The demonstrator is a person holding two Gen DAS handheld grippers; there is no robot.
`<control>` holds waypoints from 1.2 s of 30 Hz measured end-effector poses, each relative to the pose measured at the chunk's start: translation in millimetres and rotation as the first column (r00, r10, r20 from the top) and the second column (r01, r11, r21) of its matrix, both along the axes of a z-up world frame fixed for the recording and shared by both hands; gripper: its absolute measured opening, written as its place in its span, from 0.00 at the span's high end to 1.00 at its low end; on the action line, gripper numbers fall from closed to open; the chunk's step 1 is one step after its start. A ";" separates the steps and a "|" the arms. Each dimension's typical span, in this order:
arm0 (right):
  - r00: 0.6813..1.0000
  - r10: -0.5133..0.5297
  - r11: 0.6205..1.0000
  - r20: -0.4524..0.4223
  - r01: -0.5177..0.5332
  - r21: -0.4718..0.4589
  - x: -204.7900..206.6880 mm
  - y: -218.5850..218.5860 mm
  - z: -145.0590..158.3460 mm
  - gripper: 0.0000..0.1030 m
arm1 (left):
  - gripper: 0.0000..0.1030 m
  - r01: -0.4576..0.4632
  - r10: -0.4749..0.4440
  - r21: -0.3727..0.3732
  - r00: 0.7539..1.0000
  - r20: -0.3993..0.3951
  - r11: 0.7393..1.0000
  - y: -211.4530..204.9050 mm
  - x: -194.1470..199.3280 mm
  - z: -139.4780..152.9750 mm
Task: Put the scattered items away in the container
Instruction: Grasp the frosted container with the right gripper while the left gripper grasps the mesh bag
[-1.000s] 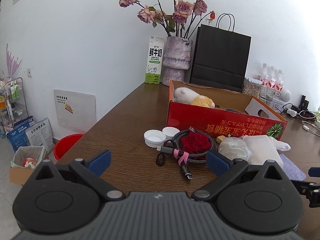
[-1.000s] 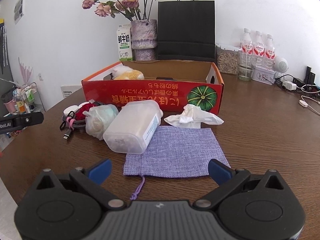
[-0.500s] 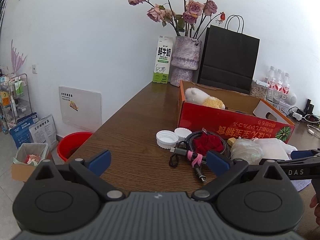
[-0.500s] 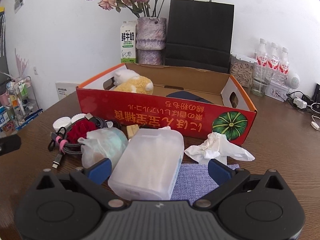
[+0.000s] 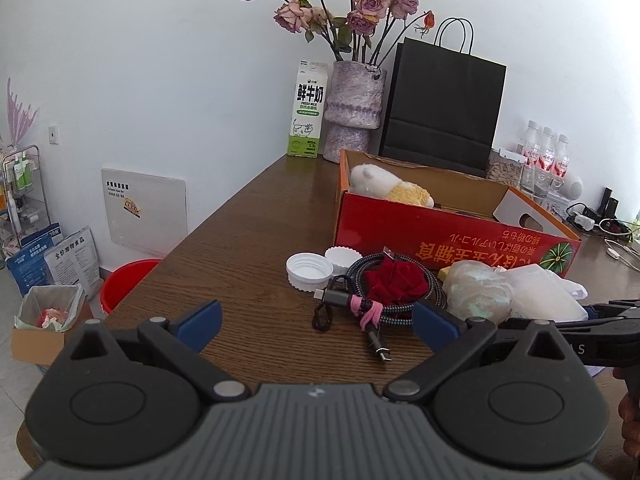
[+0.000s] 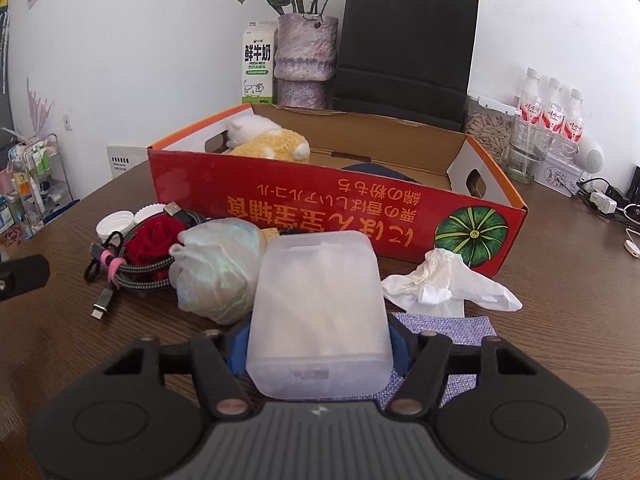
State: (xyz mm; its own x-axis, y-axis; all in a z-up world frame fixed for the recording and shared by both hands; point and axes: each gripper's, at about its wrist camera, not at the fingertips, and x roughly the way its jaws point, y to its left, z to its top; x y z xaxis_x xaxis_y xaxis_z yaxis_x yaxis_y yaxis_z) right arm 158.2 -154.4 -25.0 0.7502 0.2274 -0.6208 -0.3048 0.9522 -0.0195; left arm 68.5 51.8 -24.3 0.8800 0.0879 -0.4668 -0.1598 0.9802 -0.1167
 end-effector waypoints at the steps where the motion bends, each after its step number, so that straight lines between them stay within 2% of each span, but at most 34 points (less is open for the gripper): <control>1: 1.000 -0.001 1.000 0.005 0.001 0.007 -1.0 -2.2 0.4 0.38 | 0.00 0.003 -0.003 0.001 1.000 0.000 1.000 -1.5 0.8 0.8; 10: 0.998 -0.046 0.996 0.049 0.042 0.074 -10.9 -31.5 7.8 0.38 | 0.00 0.064 -0.064 0.012 0.998 0.019 0.998 -22.0 11.4 10.4; 20: 0.992 -0.110 0.989 0.067 0.103 0.103 -14.6 -66.7 11.7 0.38 | 0.00 0.185 -0.186 0.050 0.983 0.009 0.981 -72.4 46.9 11.4; 33: 0.990 -0.124 0.985 0.066 0.115 0.129 -11.8 -90.2 7.8 0.38 | 0.00 0.204 -0.202 0.104 0.979 -0.034 0.973 -106.7 80.6 -3.5; 36: 0.990 -0.123 0.984 0.064 0.114 0.137 -11.4 -93.1 6.8 0.38 | 0.09 0.228 -0.224 0.116 0.973 -0.046 0.967 -112.7 83.7 -7.5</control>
